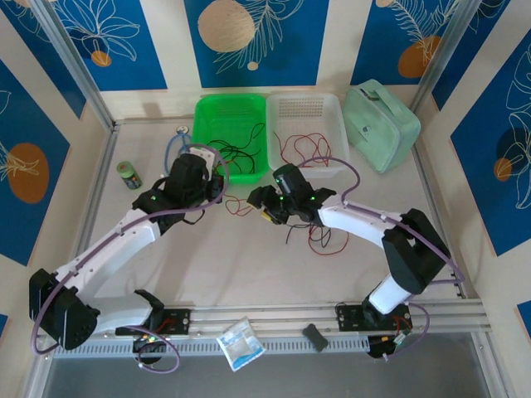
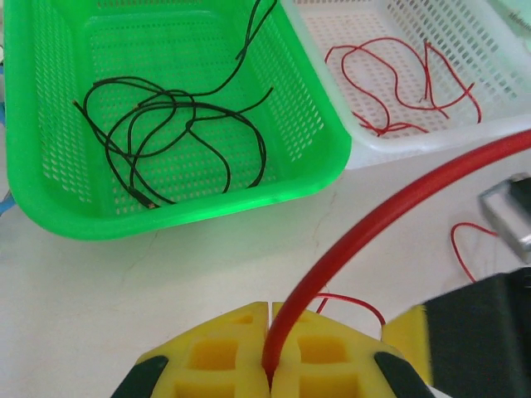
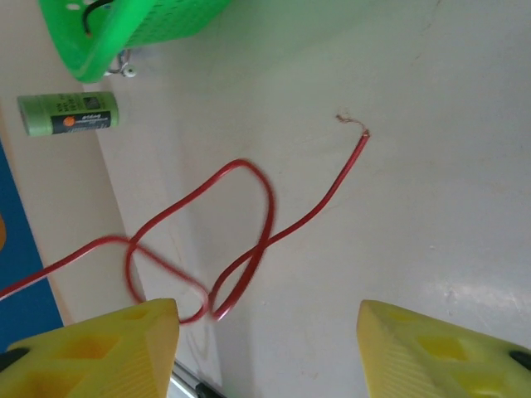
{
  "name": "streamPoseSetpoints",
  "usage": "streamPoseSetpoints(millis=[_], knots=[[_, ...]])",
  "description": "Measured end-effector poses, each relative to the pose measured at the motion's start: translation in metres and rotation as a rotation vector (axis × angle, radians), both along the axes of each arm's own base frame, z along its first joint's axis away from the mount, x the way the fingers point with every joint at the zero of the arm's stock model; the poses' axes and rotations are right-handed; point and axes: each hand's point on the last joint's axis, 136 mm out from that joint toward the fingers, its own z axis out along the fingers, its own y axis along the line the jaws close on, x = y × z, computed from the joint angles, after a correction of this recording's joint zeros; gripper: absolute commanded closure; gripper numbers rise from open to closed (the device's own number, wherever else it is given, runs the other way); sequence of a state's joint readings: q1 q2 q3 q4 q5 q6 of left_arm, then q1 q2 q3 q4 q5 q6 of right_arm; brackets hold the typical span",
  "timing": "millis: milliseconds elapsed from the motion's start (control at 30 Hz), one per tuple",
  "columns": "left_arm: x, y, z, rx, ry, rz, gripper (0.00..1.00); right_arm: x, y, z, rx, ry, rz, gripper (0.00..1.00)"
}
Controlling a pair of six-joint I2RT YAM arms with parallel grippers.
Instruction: Untangle the cables
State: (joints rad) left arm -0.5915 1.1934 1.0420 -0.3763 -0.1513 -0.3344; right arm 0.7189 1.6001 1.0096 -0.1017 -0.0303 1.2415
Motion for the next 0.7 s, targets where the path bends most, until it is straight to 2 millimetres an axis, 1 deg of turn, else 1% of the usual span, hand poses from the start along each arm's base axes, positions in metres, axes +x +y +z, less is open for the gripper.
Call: streamPoseSetpoints(millis=[67, 167, 267, 300, 333, 433, 500, 600, 700], knots=[[-0.001, 0.001, 0.003, -0.004, -0.006, 0.000, 1.00, 0.003, 0.004, -0.009, -0.005, 0.018, 0.000, 0.55], [-0.002, 0.002, 0.006, -0.006, -0.010, 0.000, 1.00, 0.005, 0.009, -0.017, -0.009, 0.032, 0.005, 0.75], [-0.004, 0.002, 0.008, -0.009, -0.014, 0.000, 1.00, 0.006, 0.013, -0.016, -0.007, 0.023, 0.013, 0.93], [-0.004, 0.003, 0.009, -0.010, -0.016, 0.000, 1.00, 0.006, 0.013, -0.016, -0.007, 0.020, 0.014, 0.97], [-0.005, 0.004, 0.012, -0.012, -0.020, 0.001, 1.00, 0.007, 0.013, -0.016, -0.010, 0.015, 0.015, 1.00], [-0.008, 0.008, 0.022, -0.009, -0.029, 0.009, 1.00, 0.008, 0.009, -0.017, -0.035, -0.001, 0.018, 1.00], [-0.010, 0.012, 0.034, -0.008, -0.046, 0.018, 1.00, 0.008, 0.002, -0.017, -0.062, -0.019, 0.016, 1.00], [-0.014, 0.021, 0.060, 0.000, -0.090, 0.035, 1.00, 0.007, -0.015, -0.014, -0.125, -0.066, 0.014, 1.00], [-0.020, 0.033, 0.092, 0.006, -0.147, 0.061, 1.00, 0.008, -0.037, -0.010, -0.207, -0.125, 0.013, 1.00]])
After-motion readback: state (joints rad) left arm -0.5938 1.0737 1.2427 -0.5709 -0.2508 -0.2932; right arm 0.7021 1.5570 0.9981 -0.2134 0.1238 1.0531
